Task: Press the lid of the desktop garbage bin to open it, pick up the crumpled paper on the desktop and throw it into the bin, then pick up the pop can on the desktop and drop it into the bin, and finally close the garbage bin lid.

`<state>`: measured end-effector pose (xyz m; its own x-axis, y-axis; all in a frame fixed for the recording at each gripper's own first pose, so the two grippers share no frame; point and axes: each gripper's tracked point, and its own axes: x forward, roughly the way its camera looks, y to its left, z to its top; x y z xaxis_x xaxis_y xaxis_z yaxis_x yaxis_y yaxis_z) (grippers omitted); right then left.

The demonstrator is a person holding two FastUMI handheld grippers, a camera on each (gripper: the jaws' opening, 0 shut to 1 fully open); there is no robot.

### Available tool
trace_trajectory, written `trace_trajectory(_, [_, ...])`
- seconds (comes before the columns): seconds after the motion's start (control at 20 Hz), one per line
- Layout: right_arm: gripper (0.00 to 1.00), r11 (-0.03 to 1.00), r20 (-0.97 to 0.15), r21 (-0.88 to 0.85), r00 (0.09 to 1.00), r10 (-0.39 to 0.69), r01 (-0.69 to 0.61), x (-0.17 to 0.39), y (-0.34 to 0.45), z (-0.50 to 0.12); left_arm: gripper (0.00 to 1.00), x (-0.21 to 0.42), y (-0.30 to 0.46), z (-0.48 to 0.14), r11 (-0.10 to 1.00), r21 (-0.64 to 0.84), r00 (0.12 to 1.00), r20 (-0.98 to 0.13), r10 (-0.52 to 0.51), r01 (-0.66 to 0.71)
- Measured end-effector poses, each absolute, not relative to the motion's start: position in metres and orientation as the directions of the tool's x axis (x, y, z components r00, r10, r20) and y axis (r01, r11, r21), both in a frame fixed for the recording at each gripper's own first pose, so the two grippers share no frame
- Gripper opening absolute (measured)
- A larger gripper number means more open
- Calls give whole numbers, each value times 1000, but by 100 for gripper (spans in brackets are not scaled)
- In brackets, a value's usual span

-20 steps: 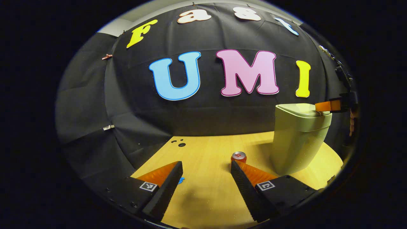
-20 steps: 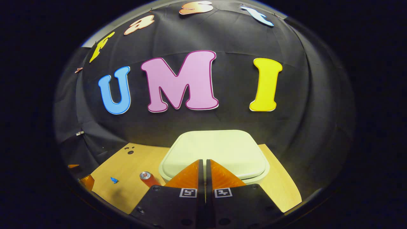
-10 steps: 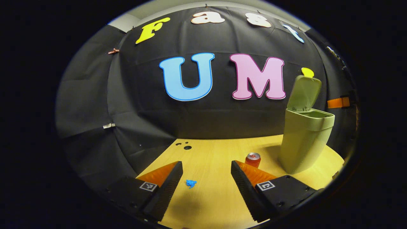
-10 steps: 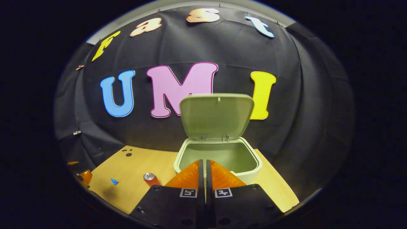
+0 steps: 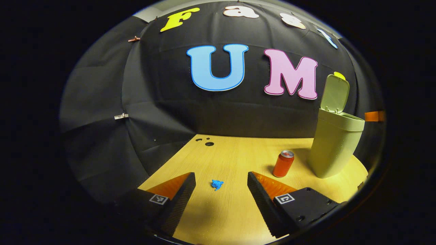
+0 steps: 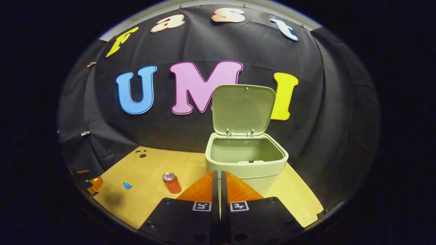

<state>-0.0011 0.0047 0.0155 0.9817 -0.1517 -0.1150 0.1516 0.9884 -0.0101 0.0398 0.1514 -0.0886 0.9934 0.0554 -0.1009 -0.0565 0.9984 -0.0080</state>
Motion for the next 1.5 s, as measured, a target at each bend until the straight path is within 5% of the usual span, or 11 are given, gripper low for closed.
trace_trajectory(0.4, [11, 973, -194, 23, 956, -222, 231, -25, -11, -13, 98, 87, 172, -140, 996, -44, 976, -205, 67, -78])
trace_trajectory(0.65, [67, 965, -254, 27, 935, -247, 262, -43, -13, -32, 99, 139, 177, -169, 997, -45, 966, -253, 55, -69])
trace_trajectory(0.7, [67, 964, -266, 22, 931, -250, 265, -47, -14, -36, 99, 150, 178, -178, 997, -31, 960, -272, 60, -71])
trace_trajectory(0.85, [97, 957, -289, -9, 915, -282, 292, -57, -19, -39, 99, 176, 174, -201, 997, -46, 946, -322, 42, -60])
trace_trajectory(1.4, [99, 957, -391, 10, 882, -262, 289, -60, -2, -71, 99, 215, 167, -233, 1000, 9, 922, -387, 26, -24])
trace_trajectory(1.5, [99, 958, -410, 14, 876, -255, 286, -61, 2, -78, 93, 218, 166, -240, 1000, 14, 914, -406, 25, -21])
